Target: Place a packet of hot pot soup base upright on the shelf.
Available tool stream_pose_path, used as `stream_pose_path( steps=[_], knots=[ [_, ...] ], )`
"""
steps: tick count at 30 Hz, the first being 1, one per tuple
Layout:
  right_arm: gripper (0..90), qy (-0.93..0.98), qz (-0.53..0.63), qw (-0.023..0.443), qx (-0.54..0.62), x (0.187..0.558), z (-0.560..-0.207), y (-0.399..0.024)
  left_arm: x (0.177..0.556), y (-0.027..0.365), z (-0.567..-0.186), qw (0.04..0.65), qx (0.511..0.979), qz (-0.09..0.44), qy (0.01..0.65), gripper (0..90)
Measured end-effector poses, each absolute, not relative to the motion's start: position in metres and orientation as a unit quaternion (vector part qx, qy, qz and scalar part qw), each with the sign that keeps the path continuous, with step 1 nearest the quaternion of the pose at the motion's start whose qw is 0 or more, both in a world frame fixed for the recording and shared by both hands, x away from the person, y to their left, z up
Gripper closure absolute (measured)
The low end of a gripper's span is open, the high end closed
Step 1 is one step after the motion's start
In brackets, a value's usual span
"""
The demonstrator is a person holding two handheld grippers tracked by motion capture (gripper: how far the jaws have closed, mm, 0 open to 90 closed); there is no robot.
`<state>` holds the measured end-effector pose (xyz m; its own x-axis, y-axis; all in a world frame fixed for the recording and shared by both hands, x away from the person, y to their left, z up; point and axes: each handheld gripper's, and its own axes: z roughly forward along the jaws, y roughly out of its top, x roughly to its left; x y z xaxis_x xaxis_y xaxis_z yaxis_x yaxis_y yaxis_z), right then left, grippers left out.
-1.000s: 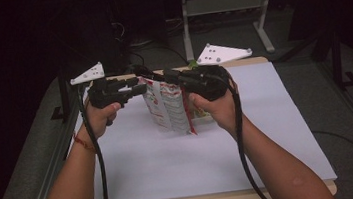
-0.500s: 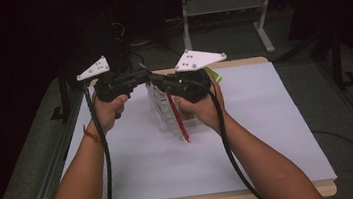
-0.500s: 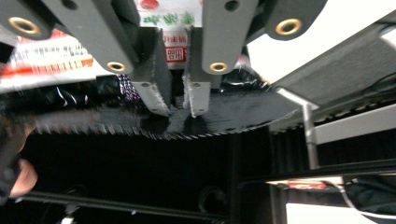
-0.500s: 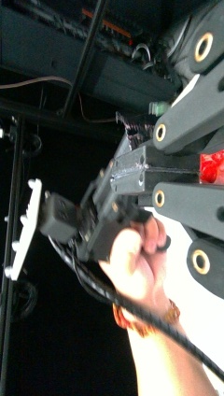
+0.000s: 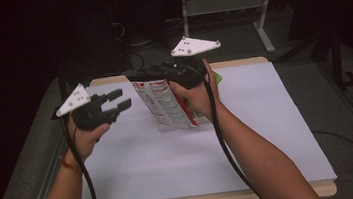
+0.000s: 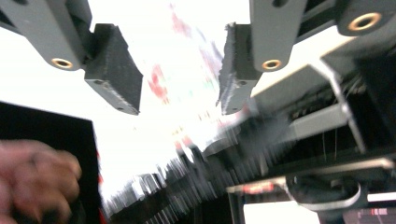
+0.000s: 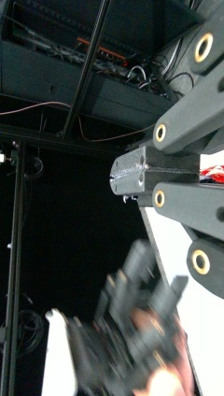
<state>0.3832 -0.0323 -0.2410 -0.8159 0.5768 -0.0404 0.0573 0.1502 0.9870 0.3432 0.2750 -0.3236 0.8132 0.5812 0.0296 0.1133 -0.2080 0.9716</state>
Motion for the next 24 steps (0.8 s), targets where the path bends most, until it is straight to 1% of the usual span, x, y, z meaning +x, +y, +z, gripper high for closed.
stream_pose_path(
  steps=[2,3,4,5,7,9,12,16,21,24],
  knots=[
    [90.0,0.73,0.612,0.214,0.217,0.384,-0.238,-0.031,0.328,0.275,-0.345,0.542,0.782,0.197,0.234,45.0],
    [90.0,0.729,0.609,0.22,0.221,0.385,-0.237,-0.03,0.321,0.276,-0.357,0.531,0.791,0.194,0.233,43.1],
    [90.0,0.728,0.61,0.22,0.222,0.386,-0.236,-0.031,0.321,0.276,-0.357,0.531,0.791,0.194,0.233,43.2],
    [90.0,0.726,0.612,0.217,0.224,0.388,-0.235,-0.031,0.309,0.276,-0.381,0.504,0.812,0.171,0.237,42.8],
    [90.0,0.728,0.607,0.222,0.23,0.391,-0.234,-0.029,0.299,0.278,-0.401,0.478,0.829,0.162,0.241,41.5],
    [90.0,0.73,0.6,0.227,0.235,0.396,-0.235,-0.025,0.292,0.282,-0.416,0.472,0.832,0.147,0.253,40.3],
    [90.0,0.731,0.594,0.228,0.245,0.405,-0.237,-0.017,0.282,0.288,-0.426,0.476,0.826,0.137,0.269,36.0],
    [90.0,0.732,0.588,0.227,0.258,0.417,-0.241,-0.011,0.274,0.291,-0.429,0.481,0.823,0.133,0.272,30.8],
    [90.0,0.731,0.585,0.231,0.266,0.426,-0.244,-0.009,0.271,0.29,-0.432,0.488,0.82,0.131,0.269,30.3],
    [90.0,0.728,0.584,0.231,0.274,0.433,-0.249,-0.006,0.273,0.288,-0.437,0.477,0.825,0.135,0.272,28.9]
  ],
)
